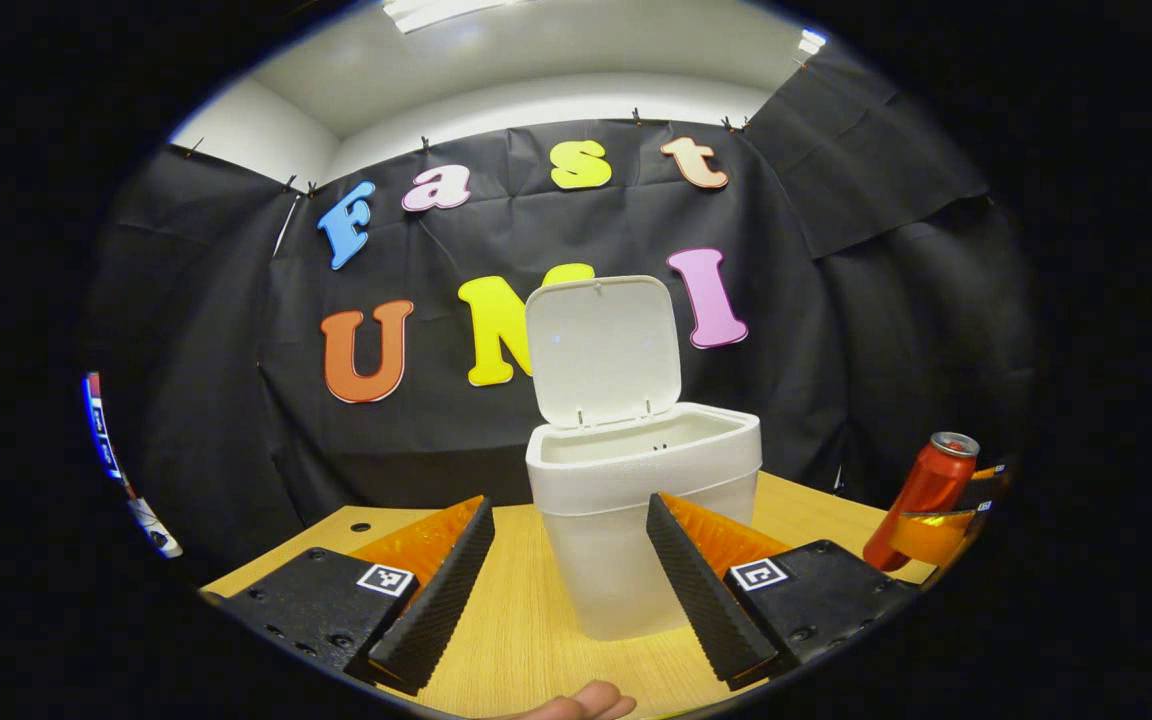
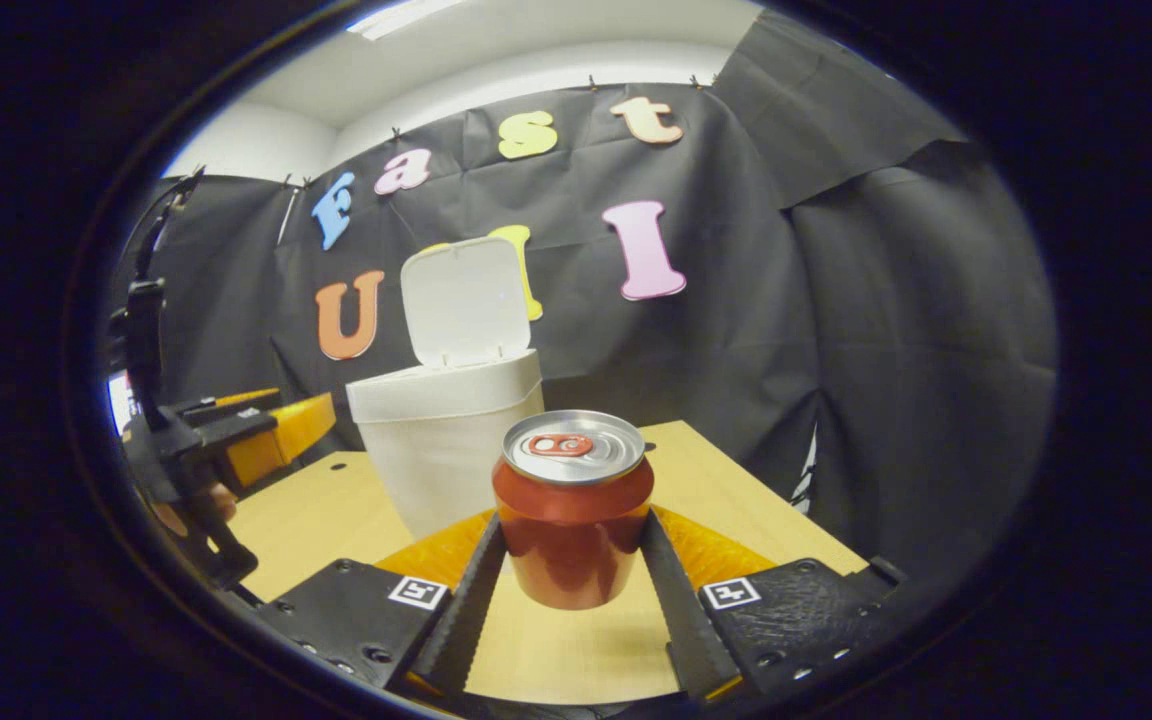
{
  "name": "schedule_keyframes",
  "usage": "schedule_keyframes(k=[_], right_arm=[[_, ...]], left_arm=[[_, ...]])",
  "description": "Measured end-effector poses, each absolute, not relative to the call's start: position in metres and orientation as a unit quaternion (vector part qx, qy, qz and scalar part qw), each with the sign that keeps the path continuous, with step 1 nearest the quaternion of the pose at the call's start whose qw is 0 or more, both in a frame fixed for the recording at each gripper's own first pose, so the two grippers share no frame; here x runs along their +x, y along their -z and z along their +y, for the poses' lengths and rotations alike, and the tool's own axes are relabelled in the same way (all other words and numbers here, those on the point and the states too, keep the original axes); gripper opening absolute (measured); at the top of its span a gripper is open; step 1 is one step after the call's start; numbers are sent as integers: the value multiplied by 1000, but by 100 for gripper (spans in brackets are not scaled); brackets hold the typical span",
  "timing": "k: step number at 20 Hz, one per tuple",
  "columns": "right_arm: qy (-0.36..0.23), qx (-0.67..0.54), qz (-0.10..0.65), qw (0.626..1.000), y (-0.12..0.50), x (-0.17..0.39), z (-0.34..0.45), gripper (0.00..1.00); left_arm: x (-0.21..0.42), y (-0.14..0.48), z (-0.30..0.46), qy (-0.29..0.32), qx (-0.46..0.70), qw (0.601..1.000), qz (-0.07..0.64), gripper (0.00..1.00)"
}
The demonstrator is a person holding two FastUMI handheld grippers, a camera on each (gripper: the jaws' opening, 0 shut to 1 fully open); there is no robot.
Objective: Press the lid of the desktop garbage bin to open it, pick up the crumpled paper on the desktop and throw it into the bin, then pick up the pop can on the desktop and drop it into the bin, and finally close the garbage bin lid.
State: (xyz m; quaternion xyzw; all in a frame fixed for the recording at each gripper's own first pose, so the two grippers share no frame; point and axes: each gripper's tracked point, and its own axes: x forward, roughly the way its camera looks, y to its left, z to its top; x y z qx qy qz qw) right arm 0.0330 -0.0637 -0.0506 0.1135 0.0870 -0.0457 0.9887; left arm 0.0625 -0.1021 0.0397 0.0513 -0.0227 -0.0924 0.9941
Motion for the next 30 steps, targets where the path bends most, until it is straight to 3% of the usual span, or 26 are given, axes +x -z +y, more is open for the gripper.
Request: schedule_keyframes(k=[9,19,30], right_arm=[[65,58,60,994,41,24,-54,77],[37,57,70,995,32,24,-28,77],[-27,23,79,996,-42,53,20,79]], left_arm=[[35,16,-67,62,31,998,-1,99],[14,22,-34,57,10,998,1,99],[14,30,9,33,-21,999,16,99]])
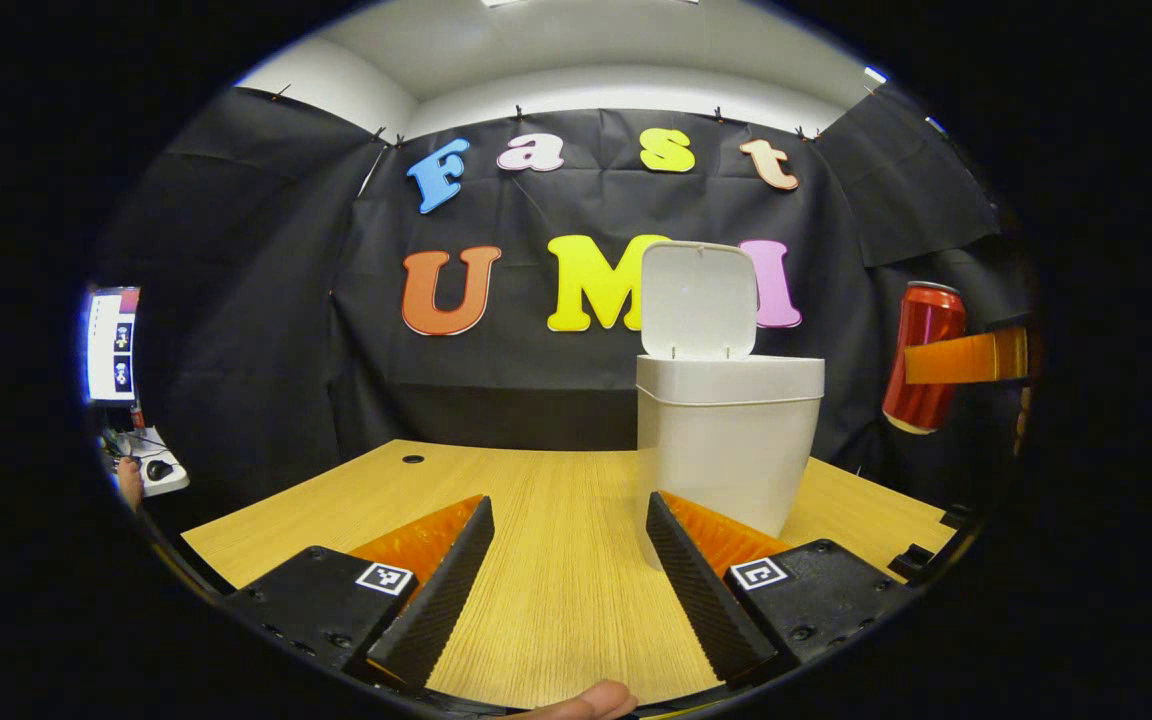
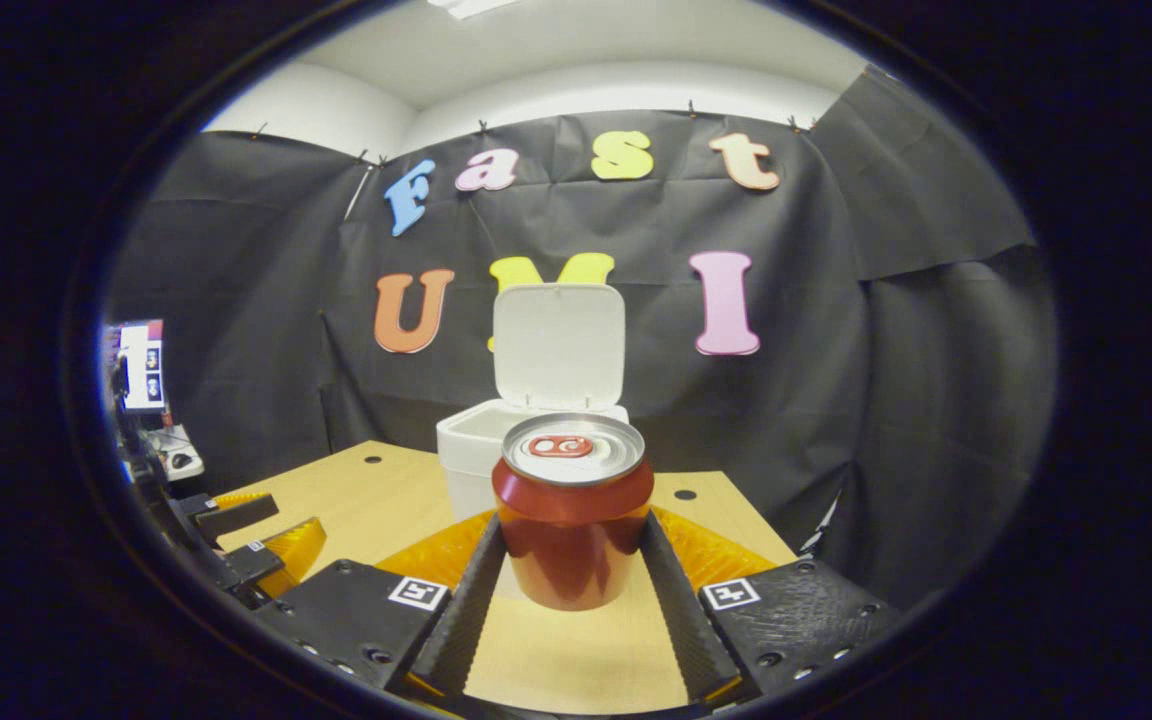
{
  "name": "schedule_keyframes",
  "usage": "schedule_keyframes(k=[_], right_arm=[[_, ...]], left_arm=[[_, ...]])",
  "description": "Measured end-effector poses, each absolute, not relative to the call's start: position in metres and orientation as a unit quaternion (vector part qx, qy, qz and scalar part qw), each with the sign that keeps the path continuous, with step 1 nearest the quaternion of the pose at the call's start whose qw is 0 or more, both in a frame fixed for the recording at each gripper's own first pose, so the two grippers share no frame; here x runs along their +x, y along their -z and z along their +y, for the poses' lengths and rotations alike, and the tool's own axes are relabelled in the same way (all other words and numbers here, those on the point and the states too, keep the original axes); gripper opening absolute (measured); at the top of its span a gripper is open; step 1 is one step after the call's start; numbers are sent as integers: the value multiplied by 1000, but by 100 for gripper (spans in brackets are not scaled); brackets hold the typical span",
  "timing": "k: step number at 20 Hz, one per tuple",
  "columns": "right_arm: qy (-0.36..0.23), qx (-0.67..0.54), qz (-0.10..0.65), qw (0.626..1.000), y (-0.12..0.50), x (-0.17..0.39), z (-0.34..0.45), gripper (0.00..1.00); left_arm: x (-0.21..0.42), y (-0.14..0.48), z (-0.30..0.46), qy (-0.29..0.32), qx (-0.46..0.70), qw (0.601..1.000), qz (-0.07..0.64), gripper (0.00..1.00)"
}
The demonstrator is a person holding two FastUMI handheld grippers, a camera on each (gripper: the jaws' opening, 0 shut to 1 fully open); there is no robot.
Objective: Press the lid of the desktop garbage bin to open it, pick up the crumpled paper on the desktop and throw it into the bin, then pick up the pop can on the desktop and drop it into the bin, and finally close the garbage bin lid.
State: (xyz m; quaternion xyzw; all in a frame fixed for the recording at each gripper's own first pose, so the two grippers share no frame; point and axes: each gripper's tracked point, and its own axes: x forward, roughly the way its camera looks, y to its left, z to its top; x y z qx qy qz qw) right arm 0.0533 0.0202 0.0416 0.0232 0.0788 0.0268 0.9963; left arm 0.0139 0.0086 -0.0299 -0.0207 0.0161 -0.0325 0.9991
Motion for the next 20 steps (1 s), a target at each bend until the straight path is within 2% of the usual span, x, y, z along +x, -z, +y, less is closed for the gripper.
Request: schedule_keyframes(k=[9,12,16,20], right_arm=[[-87,16,92,992,-102,125,77,79],[-89,50,113,988,-115,165,81,77],[-81,66,128,986,-118,221,79,79],[-85,77,149,982,-106,250,84,79]], left_arm=[[16,43,4,42,-15,998,39,99],[13,43,-1,56,-29,997,48,99],[14,44,15,37,-21,998,49,99],[17,52,23,25,-12,998,62,99]])
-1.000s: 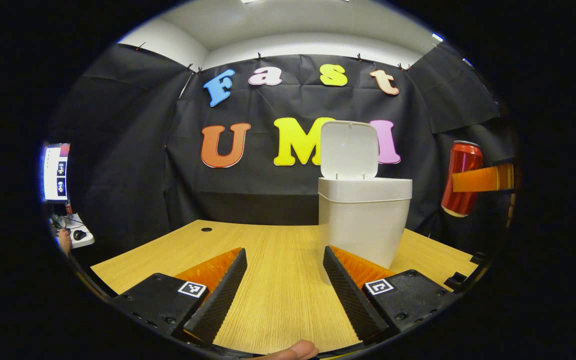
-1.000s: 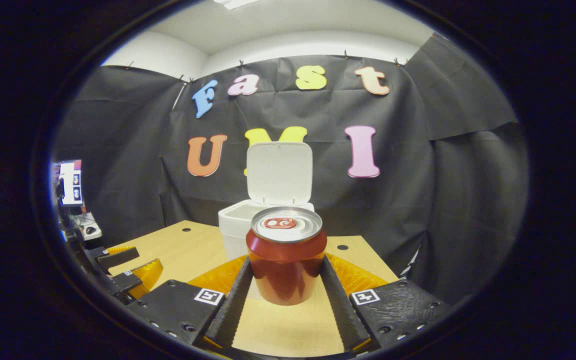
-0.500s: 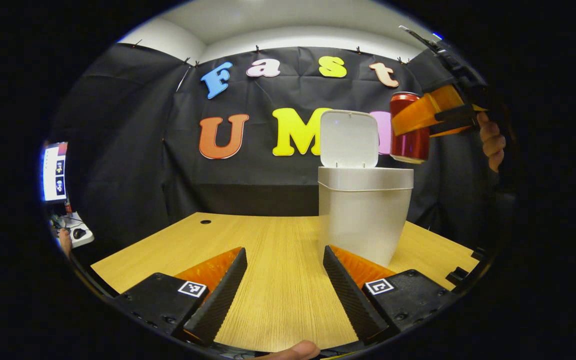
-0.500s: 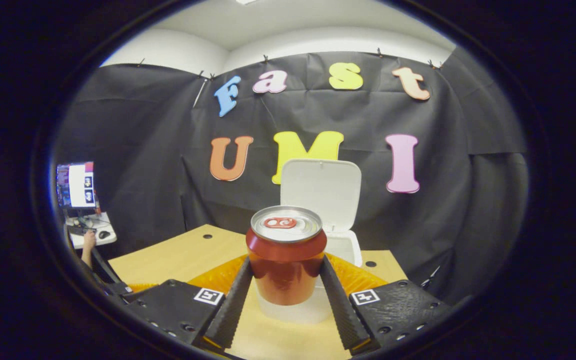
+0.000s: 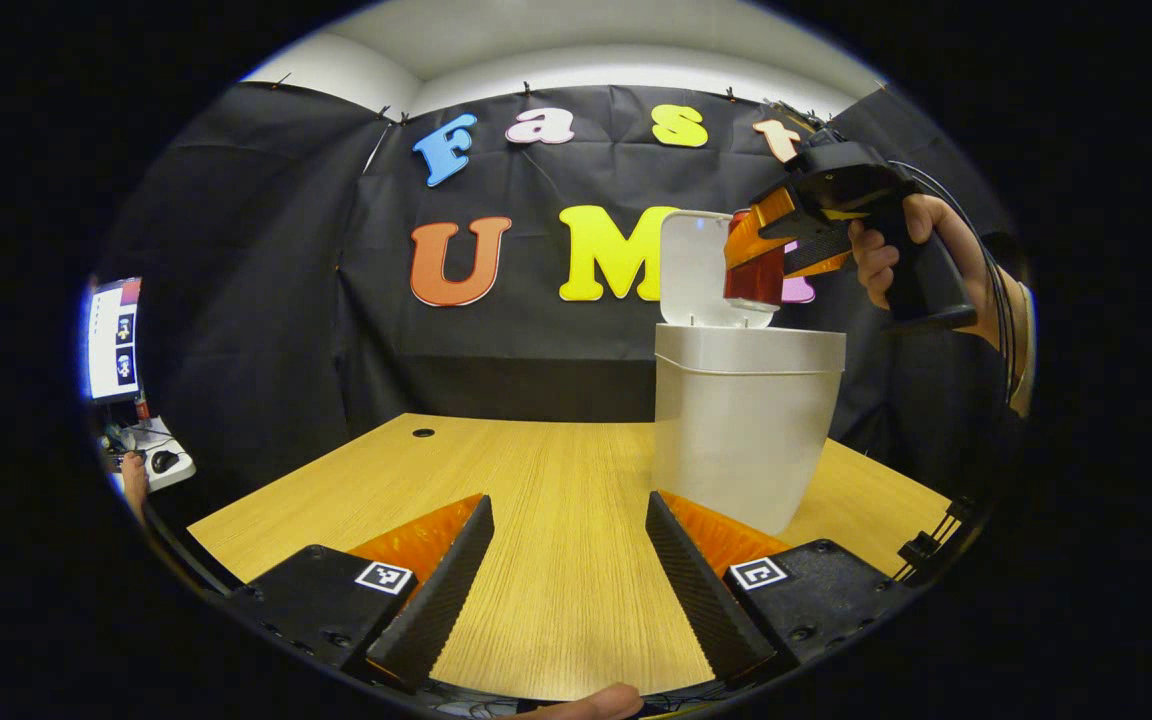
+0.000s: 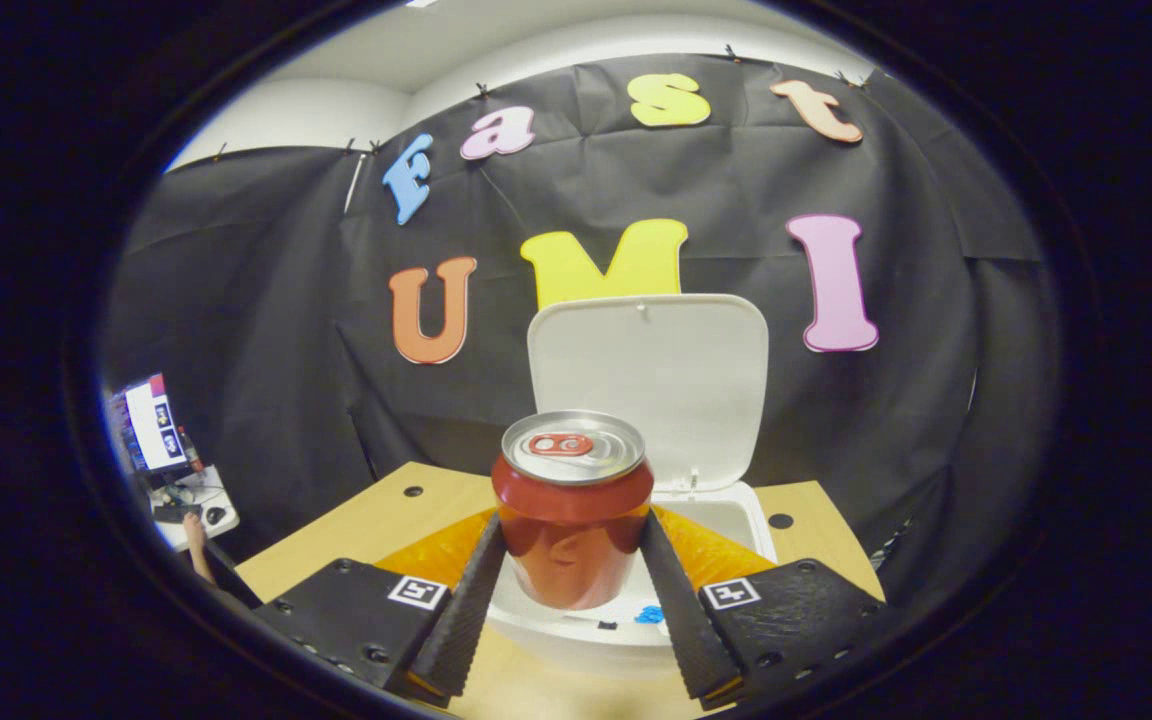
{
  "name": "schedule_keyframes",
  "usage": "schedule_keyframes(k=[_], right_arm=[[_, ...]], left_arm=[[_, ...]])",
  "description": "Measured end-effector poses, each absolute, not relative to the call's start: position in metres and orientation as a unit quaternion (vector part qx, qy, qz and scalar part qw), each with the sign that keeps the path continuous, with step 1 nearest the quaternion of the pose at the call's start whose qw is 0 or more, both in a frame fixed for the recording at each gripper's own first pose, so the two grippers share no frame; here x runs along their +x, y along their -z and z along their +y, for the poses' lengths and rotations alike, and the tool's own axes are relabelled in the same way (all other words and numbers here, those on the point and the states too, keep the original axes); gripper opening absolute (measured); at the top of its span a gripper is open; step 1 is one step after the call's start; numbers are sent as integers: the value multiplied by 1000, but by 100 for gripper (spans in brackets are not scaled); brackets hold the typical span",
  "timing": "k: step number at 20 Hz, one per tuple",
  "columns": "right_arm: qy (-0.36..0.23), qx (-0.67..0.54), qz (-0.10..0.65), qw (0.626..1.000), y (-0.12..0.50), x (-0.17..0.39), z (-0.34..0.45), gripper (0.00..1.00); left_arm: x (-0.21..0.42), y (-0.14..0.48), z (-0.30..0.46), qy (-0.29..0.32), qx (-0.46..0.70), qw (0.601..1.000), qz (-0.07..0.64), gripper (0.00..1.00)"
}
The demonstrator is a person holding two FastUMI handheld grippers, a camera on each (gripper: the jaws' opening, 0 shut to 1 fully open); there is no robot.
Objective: Press the lid of the desktop garbage bin to open it, pick up the crumpled paper on the desktop and throw it into the bin, then pick up the pop can on the desktop and drop it into the bin, and finally close the garbage bin lid.
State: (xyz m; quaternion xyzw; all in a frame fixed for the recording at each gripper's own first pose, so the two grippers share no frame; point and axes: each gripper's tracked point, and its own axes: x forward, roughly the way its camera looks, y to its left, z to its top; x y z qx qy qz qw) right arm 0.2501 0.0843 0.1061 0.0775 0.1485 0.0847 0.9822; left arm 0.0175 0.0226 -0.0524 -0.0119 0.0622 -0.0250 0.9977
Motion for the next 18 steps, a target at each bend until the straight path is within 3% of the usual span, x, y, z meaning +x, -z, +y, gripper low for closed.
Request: schedule_keyframes(k=[10,18], right_arm=[[-61,62,156,984,-91,272,78,78],[-48,72,155,984,-92,273,67,83]], left_arm=[[20,62,16,28,-12,995,95,99],[20,59,17,31,-23,995,95,99]])
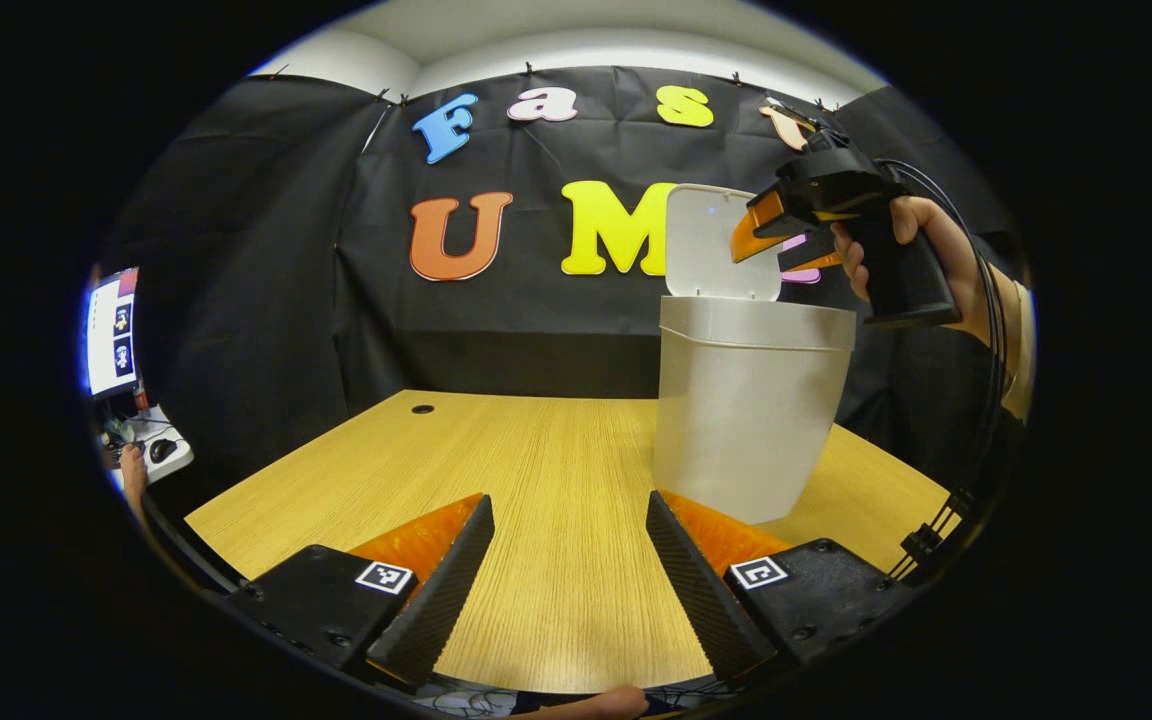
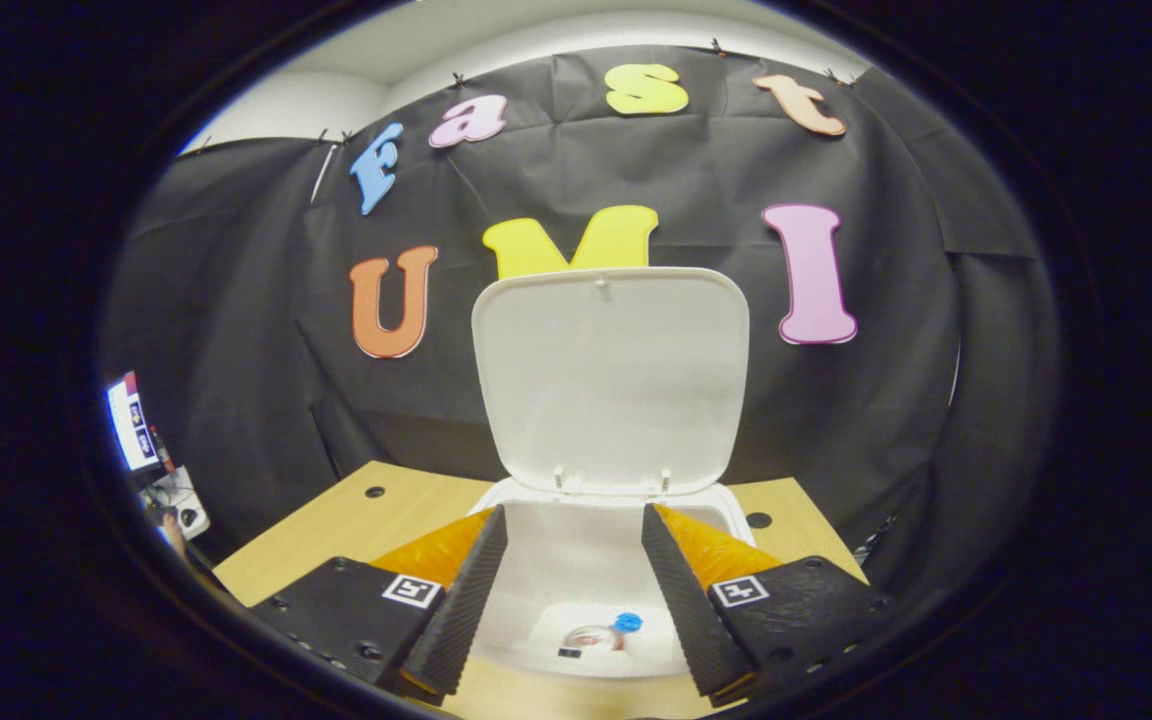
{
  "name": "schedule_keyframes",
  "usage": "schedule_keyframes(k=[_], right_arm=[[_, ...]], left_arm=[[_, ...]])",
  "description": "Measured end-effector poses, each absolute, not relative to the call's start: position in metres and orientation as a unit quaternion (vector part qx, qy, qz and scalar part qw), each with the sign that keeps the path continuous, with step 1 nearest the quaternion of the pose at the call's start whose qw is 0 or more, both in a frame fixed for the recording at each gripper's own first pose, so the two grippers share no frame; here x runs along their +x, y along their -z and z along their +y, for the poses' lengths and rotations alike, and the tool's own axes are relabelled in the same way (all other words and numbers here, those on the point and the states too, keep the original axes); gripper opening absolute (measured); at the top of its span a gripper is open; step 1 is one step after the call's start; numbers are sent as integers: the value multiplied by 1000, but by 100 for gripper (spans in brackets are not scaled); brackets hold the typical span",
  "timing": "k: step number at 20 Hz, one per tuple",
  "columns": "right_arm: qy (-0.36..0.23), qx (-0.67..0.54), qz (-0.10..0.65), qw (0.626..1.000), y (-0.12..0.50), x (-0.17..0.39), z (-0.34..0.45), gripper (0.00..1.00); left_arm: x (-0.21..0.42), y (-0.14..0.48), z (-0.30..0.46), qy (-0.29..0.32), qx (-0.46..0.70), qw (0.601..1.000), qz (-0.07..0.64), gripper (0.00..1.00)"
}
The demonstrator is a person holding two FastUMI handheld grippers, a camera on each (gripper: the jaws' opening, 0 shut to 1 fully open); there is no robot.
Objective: Press the lid of the desktop garbage bin to open it, pick up the crumpled paper on the desktop and throw it into the bin, then pick up the pop can on the desktop and drop it into the bin, and finally close the garbage bin lid.
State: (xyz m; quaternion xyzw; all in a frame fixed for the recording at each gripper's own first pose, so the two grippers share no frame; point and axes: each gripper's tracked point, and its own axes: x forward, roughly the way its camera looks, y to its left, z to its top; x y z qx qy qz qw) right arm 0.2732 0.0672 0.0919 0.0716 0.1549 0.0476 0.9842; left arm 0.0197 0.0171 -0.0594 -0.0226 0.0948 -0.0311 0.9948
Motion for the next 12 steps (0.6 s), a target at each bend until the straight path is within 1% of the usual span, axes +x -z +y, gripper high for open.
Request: schedule_keyframes(k=[4,7,12], right_arm=[[-45,62,155,985,-94,272,65,83],[-55,57,133,988,-114,270,70,87],[-58,50,76,994,-174,267,68,89]], left_arm=[[19,61,17,33,-22,994,98,99],[20,61,15,38,-24,994,96,99],[21,59,21,35,-27,995,93,99]])
